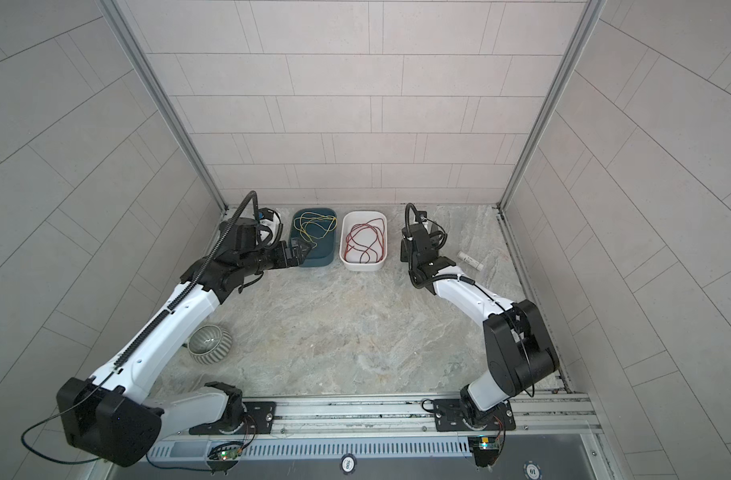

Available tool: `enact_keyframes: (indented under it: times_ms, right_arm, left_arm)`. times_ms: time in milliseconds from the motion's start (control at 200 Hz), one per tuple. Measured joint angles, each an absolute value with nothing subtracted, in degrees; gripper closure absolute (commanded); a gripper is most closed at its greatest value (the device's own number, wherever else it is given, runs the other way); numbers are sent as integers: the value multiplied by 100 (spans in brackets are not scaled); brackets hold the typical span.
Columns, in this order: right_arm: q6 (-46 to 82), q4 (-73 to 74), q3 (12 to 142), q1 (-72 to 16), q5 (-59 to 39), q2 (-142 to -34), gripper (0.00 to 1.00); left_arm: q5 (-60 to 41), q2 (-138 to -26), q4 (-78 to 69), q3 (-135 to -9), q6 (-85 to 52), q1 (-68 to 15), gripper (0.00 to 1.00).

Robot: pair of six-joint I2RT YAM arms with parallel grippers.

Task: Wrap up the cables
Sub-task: 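Grasp the grey spool with the right gripper and stand it upright on its rim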

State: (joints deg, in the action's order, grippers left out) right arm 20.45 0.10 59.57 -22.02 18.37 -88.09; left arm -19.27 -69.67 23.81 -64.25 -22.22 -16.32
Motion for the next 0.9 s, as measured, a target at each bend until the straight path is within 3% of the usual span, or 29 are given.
enact_keyframes:
  times_ms: [280,525,746,896]
  right_arm:
    - [1920,193,5957,-2268,1994,-8851,73]
    - [1874,220,5957,-2287,2029,-8851,56]
    - [1813,99,5983,-2287,2003,-8694,24]
    - [1712,10,6053,-2287,1940,-8403,18]
  left_arm:
    - [-1925,-6967,2386,-6425,-2206,-1632,1]
    - [-1927,-6967,2388,-6425,-2206,-1632,1]
    - [-1857,-6976,2397,-6425,-2206,-1667,1]
    - [-1863,-7030,2414,-6427,-2206,-1688,1]
